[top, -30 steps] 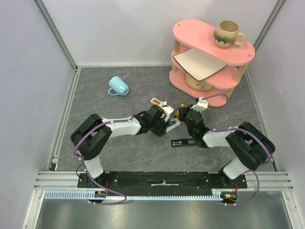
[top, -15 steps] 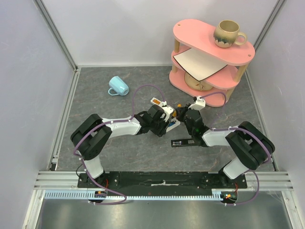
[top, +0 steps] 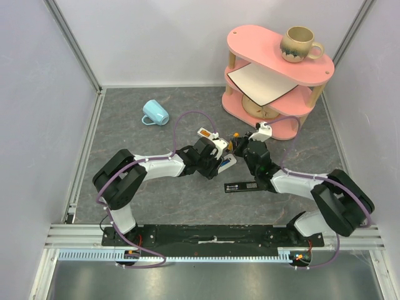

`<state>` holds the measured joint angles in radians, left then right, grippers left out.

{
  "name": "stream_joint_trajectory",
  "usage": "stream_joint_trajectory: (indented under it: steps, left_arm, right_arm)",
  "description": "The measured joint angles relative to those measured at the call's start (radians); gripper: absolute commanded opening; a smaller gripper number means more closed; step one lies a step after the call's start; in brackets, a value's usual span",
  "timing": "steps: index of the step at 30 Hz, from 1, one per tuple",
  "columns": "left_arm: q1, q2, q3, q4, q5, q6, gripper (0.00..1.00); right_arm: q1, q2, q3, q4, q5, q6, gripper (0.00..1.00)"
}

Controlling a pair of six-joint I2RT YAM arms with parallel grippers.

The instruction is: Unload the batteries from the remote control

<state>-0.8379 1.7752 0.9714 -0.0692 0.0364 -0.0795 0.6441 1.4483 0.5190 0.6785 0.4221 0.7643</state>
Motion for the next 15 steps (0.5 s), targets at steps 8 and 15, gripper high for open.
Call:
stream_joint_trajectory:
  steps: [8, 15]
  left_arm:
    - [0.0, 0.001, 0.002, -0.003, 0.0, 0.0, 0.02]
    - [0.0, 0.002, 0.004, -0.004, 0.001, 0.0, 0.02]
  right_arm:
    - [0.0, -0.069, 0.001, -0.053, 0.029, -0.054, 0.0]
    - [0.0, -0.024, 0.024, -0.065, 0.028, -0.069, 0.0]
